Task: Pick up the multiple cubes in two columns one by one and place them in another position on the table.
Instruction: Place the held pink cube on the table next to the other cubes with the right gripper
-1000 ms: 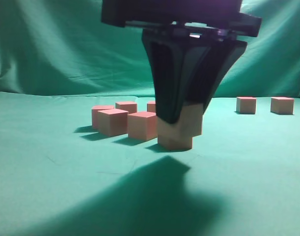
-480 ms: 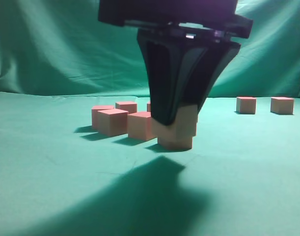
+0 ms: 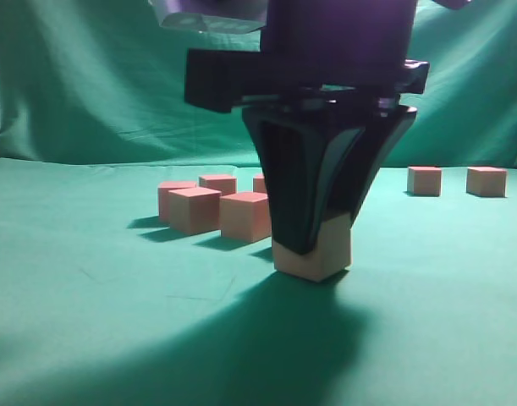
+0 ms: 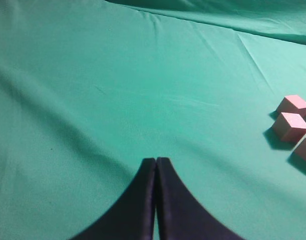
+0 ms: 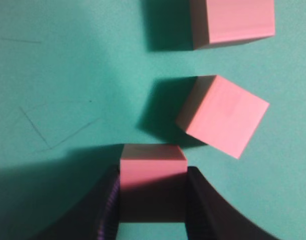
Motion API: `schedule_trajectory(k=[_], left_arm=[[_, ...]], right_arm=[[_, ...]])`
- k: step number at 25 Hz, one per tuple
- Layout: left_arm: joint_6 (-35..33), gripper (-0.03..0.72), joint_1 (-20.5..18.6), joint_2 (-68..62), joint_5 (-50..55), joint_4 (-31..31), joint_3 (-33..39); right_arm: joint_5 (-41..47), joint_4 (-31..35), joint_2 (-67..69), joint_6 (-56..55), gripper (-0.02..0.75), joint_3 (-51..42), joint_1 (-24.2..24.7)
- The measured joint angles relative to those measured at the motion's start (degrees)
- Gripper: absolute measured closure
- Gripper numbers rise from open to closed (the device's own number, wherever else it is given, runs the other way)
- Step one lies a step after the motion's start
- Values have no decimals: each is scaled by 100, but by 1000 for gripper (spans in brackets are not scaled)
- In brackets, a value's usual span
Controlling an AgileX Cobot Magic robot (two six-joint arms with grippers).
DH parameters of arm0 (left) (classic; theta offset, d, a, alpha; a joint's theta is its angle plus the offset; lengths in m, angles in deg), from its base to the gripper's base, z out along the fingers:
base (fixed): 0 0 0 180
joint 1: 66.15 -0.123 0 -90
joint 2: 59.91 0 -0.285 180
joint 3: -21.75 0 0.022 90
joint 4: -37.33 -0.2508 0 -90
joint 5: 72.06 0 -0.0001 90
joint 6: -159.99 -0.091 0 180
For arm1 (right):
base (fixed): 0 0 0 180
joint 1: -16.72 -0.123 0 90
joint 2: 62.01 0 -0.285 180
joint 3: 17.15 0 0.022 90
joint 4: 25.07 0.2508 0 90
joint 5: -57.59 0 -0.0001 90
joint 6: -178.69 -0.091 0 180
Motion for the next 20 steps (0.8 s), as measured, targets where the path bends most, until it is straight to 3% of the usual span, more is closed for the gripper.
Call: schedule_trajectory(k=[2, 7, 10, 16, 20], left_arm=[[0, 688, 0, 0, 0, 0, 0], [0, 688, 0, 0, 0, 0, 0], [0, 688, 0, 0, 0, 0, 0], [0, 688, 0, 0, 0, 0, 0], [0, 688, 0, 0, 0, 0, 0]], right_arm=[[0, 0, 0, -51, 473, 0, 0], [35, 27, 0, -246, 210, 0, 0], [522, 111, 0, -297, 113, 235, 0], [2283, 138, 0, -224, 103, 1408, 0], [2678, -346, -82, -57, 103, 2204, 0]])
